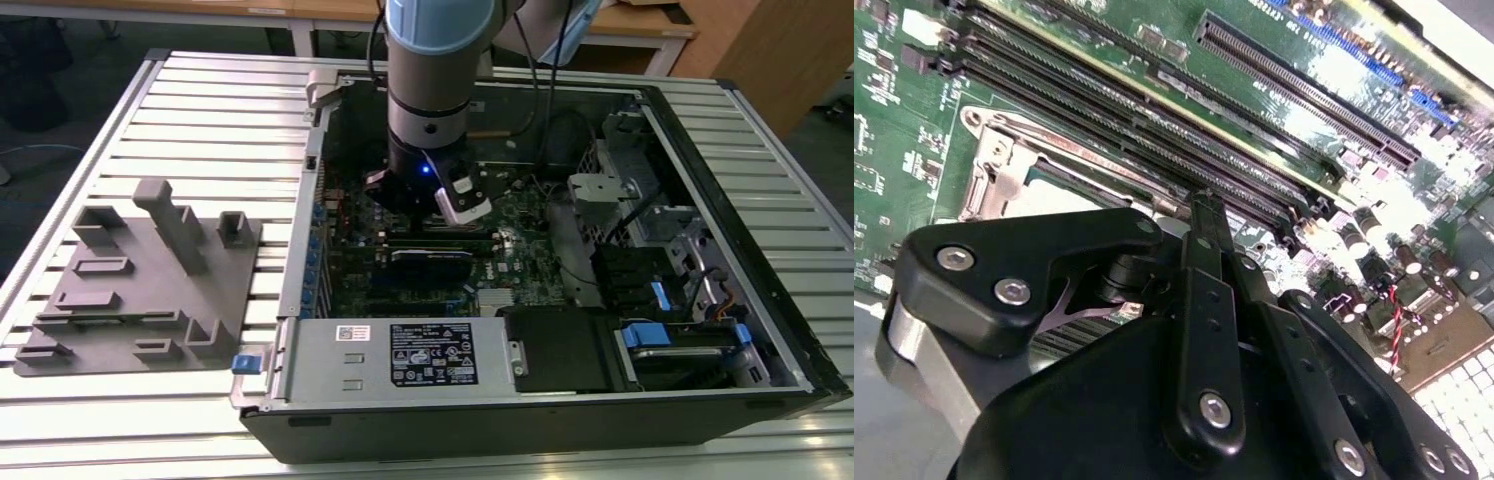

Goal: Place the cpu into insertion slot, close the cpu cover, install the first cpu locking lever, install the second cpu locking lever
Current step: 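Install the second cpu locking lever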

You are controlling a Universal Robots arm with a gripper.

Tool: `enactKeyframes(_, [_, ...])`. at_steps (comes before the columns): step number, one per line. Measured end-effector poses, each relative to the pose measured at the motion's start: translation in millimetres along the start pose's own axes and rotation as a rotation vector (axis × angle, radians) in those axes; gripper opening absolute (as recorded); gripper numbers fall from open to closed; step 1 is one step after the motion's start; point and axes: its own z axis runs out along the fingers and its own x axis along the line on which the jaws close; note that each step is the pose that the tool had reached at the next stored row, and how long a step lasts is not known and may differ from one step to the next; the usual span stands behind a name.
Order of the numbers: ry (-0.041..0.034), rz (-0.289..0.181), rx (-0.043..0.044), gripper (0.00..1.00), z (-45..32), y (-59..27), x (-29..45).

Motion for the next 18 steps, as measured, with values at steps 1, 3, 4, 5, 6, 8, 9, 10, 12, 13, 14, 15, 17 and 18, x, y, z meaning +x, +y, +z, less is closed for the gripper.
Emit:
enactKeyframes(1, [0.0039, 0.0, -0.0036, 0.11, 0.3, 0.0, 0.0])
enactKeyframes(3, [0.01, 0.001, -0.0086, 0.11, 0.8, 0.0, 0.0])
enactKeyframes(4, [0.0101, 0.001, -0.0085, 0.11, 0.8, 0.0, 0.0])
enactKeyframes(5, [0.0104, 0.001, -0.0085, 0.11, 0.7, -0.1, 0.1])
enactKeyframes(6, [0.0106, 0.001, -0.0084, 0.11, 0.7, -0.1, 0.1])
enactKeyframes(8, [0.0107, 0.001, -0.0084, 0.11, 0.8, -0.1, 0.0])
enactKeyframes(9, [0.0115, 0.001, -0.0093, 0.11, 0.9, -0.1, 0.0])
enactKeyframes(10, [0.0131, 0.001, -0.0105, 0.11, 1.1, -0.2, 0.0])
enactKeyframes(12, [0.0183, 0.002, -0.0129, 0.11, 1.2, -0.2, 0.0])
enactKeyframes(13, [0.0207, 0.002, -0.014, 0.11, 1.3, -0.2, 0.0])
enactKeyframes(14, [0.0229, 0.003, -0.0149, 0.11, 1.4, -0.2, 0.0])
enactKeyframes(15, [0.0251, 0.003, -0.0161, 0.11, 1.5, -0.2, 0.0])
enactKeyframes(17, [0.0292, 0.003, -0.0178, 0.11, 1.7, -0.2, 0.0])
enactKeyframes(18, [0.0306, 0.004, -0.0179, 0.11, 1.7, -0.2, 0.1])
